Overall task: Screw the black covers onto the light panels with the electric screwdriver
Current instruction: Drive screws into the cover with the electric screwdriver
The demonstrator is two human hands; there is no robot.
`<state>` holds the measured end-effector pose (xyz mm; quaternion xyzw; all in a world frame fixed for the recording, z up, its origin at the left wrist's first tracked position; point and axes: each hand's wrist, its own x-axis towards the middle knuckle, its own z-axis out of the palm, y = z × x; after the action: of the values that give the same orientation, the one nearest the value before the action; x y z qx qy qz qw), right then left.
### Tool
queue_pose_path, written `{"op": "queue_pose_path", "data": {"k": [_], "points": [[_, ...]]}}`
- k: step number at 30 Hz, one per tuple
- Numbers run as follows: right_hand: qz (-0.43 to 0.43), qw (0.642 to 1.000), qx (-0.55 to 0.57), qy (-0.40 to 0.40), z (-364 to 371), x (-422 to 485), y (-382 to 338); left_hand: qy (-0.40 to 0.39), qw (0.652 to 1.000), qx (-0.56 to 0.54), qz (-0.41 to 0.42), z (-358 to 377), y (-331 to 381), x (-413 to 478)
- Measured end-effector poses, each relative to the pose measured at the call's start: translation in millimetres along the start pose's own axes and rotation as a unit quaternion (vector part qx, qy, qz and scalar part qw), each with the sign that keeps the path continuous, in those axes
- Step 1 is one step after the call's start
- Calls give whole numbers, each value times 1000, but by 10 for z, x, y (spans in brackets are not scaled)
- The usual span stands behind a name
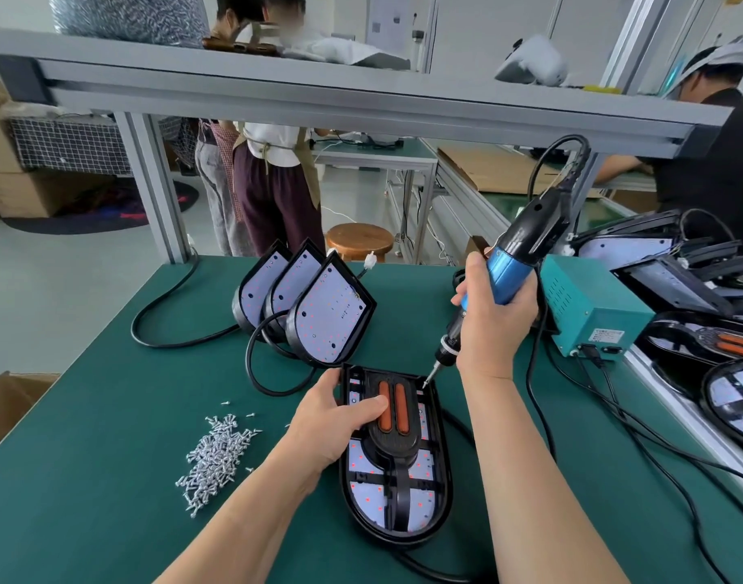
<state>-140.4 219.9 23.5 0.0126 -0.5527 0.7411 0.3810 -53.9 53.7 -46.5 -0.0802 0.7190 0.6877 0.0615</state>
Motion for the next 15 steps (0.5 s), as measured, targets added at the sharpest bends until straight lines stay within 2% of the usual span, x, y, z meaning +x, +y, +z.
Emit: {"op": "queue_pose_path", "data": {"k": [5,7,8,9,11,12,13,15], "points": [[25,999,31,23,-6,6,-87,12,1000,23,-16,-9,34,-30],[24,998,49,27,-3,3,-165,39,996,77,-14,4,72,-82],[22,998,59,28,1,-4,-210,64,987,149,11,14,87,-112],[19,997,71,28,10,-13,-258,105,962,244,55,26,103,-145],[15,995,97,28,39,-41,-351,198,881,389,181,71,172,-226],[15,994,109,27,54,-57,-392,217,856,408,230,107,227,-251],[14,993,118,24,67,-73,-428,215,853,400,256,142,286,-264],[14,991,131,15,85,-109,-482,178,879,363,251,209,373,-268]]}}
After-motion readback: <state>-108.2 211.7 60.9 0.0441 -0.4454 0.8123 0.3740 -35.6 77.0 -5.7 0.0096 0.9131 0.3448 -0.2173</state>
